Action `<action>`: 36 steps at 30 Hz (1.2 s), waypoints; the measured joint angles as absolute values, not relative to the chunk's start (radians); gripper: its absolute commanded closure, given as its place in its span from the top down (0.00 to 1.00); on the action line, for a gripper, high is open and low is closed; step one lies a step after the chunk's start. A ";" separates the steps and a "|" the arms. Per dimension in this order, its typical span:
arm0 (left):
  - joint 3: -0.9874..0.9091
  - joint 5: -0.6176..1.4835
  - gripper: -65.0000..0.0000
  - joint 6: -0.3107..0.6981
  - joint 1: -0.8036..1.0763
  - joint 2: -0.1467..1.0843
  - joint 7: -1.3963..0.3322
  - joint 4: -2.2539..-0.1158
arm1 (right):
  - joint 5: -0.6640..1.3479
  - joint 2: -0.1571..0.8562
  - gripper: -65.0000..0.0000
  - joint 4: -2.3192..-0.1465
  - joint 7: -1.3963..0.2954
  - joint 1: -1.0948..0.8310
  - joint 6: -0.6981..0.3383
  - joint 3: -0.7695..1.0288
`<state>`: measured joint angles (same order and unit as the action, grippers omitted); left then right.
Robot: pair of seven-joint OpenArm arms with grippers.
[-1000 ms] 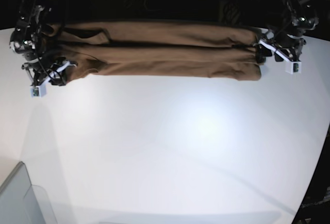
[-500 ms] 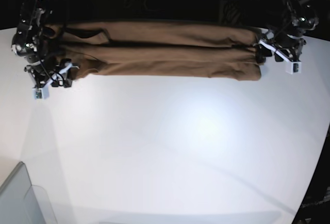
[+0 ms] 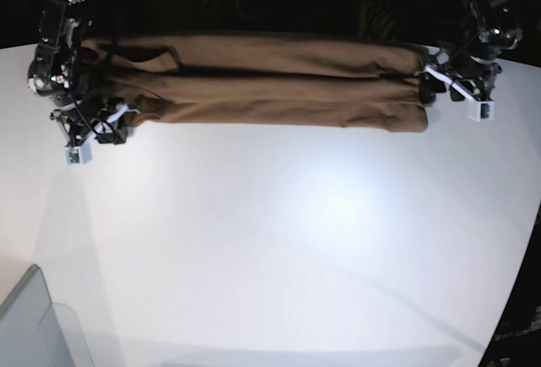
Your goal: Layout the t-shirt on the table in an organized manner, then fold the t-shirt properly
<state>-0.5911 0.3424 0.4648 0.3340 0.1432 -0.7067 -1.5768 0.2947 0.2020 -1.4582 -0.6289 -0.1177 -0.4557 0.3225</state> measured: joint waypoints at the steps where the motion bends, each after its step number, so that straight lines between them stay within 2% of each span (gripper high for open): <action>1: -0.591 0.342 0.61 0.465 0.334 0.143 -0.707 -1.577 | 0.295 0.202 0.04 -1.458 -0.630 -0.118 -0.456 0.322; 2: -0.591 0.342 0.61 0.465 0.334 0.143 -0.707 -1.576 | 0.295 0.202 0.00 -1.457 -0.632 -0.118 -0.456 0.322; 10: -0.591 0.342 0.61 0.465 0.334 0.143 -0.706 -1.576 | 0.294 0.205 0.00 -1.464 -0.632 -0.126 -0.455 0.325; 15: -0.591 0.342 0.61 0.465 0.334 0.143 -0.707 -1.577 | 0.290 0.193 0.00 -1.579 -0.640 -0.163 -0.451 0.393; 20: -0.591 0.343 0.61 0.465 0.334 0.141 -0.706 -1.577 | 0.303 0.179 0.00 -1.666 -0.640 -0.178 -0.452 0.379; 22: -0.591 0.345 0.61 0.465 0.334 0.141 -0.707 -1.577 | 0.295 0.181 0.05 -1.655 -0.640 -0.181 -0.452 0.379; 26: -0.591 0.344 0.61 0.465 0.334 0.141 -0.706 -1.577 | 0.292 0.180 0.27 -1.567 -0.693 -0.164 -0.452 0.379; 29: -0.591 0.345 0.61 0.465 0.334 0.141 -0.706 -1.577 | 0.289 0.184 0.37 -1.525 -0.692 -0.138 -0.452 0.383; 31: -0.591 0.345 0.61 0.465 0.334 0.141 -0.706 -1.577 | 0.296 0.198 0.41 -1.507 -0.679 -0.132 -0.452 0.380; 36: -0.589 0.345 0.61 0.465 0.335 0.141 -0.706 -1.577 | 0.292 0.208 0.41 -1.480 -0.674 -0.135 -0.452 0.383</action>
